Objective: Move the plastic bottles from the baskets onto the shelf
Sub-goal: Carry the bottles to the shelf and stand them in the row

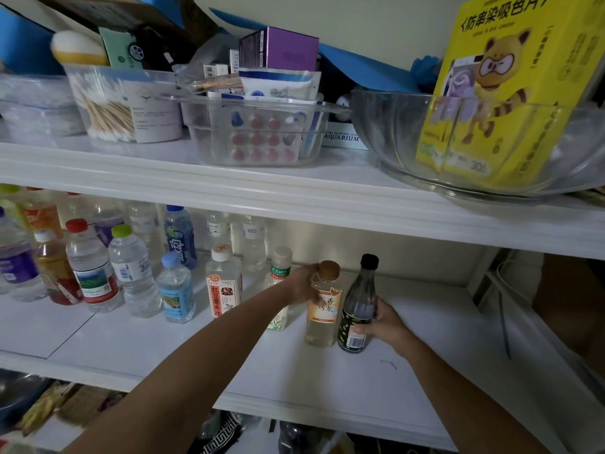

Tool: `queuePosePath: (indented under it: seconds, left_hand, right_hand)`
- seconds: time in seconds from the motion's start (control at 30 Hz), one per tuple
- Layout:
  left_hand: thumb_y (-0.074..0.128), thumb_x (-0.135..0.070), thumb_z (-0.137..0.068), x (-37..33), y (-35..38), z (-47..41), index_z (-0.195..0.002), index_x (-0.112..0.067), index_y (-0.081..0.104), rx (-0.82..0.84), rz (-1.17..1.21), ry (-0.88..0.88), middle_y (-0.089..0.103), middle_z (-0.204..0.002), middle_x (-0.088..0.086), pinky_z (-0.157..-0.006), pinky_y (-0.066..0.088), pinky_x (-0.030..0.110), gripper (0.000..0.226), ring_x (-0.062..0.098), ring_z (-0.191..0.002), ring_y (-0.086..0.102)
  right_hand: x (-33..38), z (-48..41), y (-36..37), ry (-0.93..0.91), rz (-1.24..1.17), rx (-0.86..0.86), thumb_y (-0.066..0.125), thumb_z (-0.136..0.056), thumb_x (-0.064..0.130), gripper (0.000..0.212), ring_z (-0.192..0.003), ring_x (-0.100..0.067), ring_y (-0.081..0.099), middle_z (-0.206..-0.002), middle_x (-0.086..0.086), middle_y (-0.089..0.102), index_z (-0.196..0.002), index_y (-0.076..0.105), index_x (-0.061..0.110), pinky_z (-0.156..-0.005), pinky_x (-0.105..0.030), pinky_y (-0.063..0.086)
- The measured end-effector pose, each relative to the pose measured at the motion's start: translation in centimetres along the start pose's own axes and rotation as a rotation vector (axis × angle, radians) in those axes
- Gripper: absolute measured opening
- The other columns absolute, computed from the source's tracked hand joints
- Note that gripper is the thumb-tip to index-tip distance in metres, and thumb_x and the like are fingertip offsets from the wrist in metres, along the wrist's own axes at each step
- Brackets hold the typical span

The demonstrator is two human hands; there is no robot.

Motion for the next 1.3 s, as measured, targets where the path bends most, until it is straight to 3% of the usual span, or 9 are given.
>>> queuePosePath:
  seconds: [0.17,0.33,0.47,0.57,0.73,0.83,0.97,1.07,1.3]
  left_hand:
    - [0.075,0.001,-0.076,0.1,0.1,0.3,-0.140,-0.008,0.041,-0.019,-0.029,0.004,0.053,-0.136,0.015,-0.094,0.040,0.029,0.073,0.032,-0.125,0.050]
    - [0.074,-0.001,-0.079,0.0,0.5,1.1,-0.154,-0.011,0.011,-0.036,-0.052,0.062,0.034,-0.153,0.015,-0.112,0.030,0.035,0.098,0.032,-0.141,0.032]
    - [0.078,-0.019,-0.078,-0.5,-0.1,2.0,-0.154,-0.015,-0.004,-0.124,-0.211,0.181,0.007,-0.162,0.011,-0.119,0.016,0.037,0.111,0.026,-0.149,0.010]
    - [0.075,-0.037,-0.079,-1.1,-1.5,2.6,-0.154,-0.016,-0.004,-0.161,-0.419,0.282,-0.002,-0.162,0.010,-0.119,0.012,0.034,0.111,0.025,-0.149,0.005]
    - [0.058,-0.061,-0.083,-0.2,-3.4,5.0,-0.153,-0.013,-0.009,-0.204,-0.781,0.415,-0.012,-0.161,0.009,-0.120,-0.005,0.037,0.108,0.024,-0.149,-0.009]
    - [0.052,-0.065,-0.083,2.7,-4.5,7.4,-0.153,-0.014,-0.013,-0.196,-0.887,0.449,-0.017,-0.161,0.007,-0.119,-0.011,0.038,0.108,0.022,-0.148,-0.016]
    - [0.049,-0.069,-0.083,8.8,-7.1,11.2,-0.152,-0.016,-0.017,-0.176,-0.941,0.341,-0.023,-0.159,0.004,-0.117,-0.015,0.040,0.109,0.022,-0.147,-0.020]
    - [0.048,-0.074,-0.080,13.7,-9.9,14.7,-0.151,-0.016,-0.018,-0.177,-0.957,0.231,-0.023,-0.159,0.005,-0.116,-0.016,0.043,0.113,0.024,-0.147,-0.021]
    - [0.044,-0.077,-0.079,24.0,-15.9,24.1,-0.151,-0.015,-0.018,-0.202,-0.995,0.042,-0.022,-0.159,0.006,-0.116,-0.014,0.044,0.113,0.025,-0.147,-0.019]
  right_hand:
    - [0.5,0.1,0.3,0.021,0.007,0.072,0.075,-0.070,-0.011,0.062,-0.117,-0.029,0.057,-0.119,-0.007,0.064,-0.118,0.052,0.020,-0.103,-0.052,0.044]
    - [0.8,0.9,0.3,0.055,0.014,0.077,0.074,-0.072,-0.013,0.072,-0.125,-0.029,0.051,-0.132,-0.010,0.057,-0.132,0.045,0.014,-0.107,-0.050,0.040]
    - [1.3,2.1,0.6,0.043,0.020,0.078,0.079,-0.069,-0.009,0.095,-0.132,-0.029,0.044,-0.142,-0.006,0.047,-0.146,0.030,0.017,-0.108,-0.047,0.040]
    - [2.2,3.3,0.8,-0.019,0.066,0.034,0.082,-0.067,-0.005,0.106,-0.135,-0.029,0.041,-0.146,-0.008,0.043,-0.150,0.022,0.019,-0.110,-0.049,0.038]
    - [3.3,5.9,1.1,-0.064,0.646,-0.146,0.086,-0.064,0.045,0.107,-0.135,-0.027,0.038,-0.146,-0.005,0.042,-0.148,0.024,0.025,-0.109,-0.044,0.037]
    - [2.8,7.1,2.6,-0.015,0.775,-0.185,0.079,-0.064,0.060,0.110,-0.138,-0.027,0.033,-0.150,-0.005,0.036,-0.149,0.020,0.022,-0.111,-0.044,0.032]
    - [2.1,8.7,5.7,0.052,0.836,-0.233,0.071,-0.063,0.073,0.116,-0.139,-0.027,0.031,-0.151,-0.008,0.032,-0.148,0.019,0.013,-0.111,-0.044,0.032]
    - [1.8,10.0,9.5,0.093,0.868,-0.236,0.062,-0.066,0.079,0.125,-0.147,-0.029,0.014,-0.160,-0.012,0.012,-0.152,0.006,0.008,-0.118,-0.042,0.019]
    - [4.8,12.1,24.9,-0.165,0.836,-0.116,0.067,-0.073,0.067,0.125,-0.149,-0.024,-0.009,-0.161,-0.010,-0.013,-0.153,-0.010,0.010,-0.122,-0.037,0.001]
Point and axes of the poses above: each hand's wrist, its own z-axis away from the middle knuckle, its own y-axis out of the palm, x = y × z, the point moved 4 cm from there along -z, towards the middle knuckle
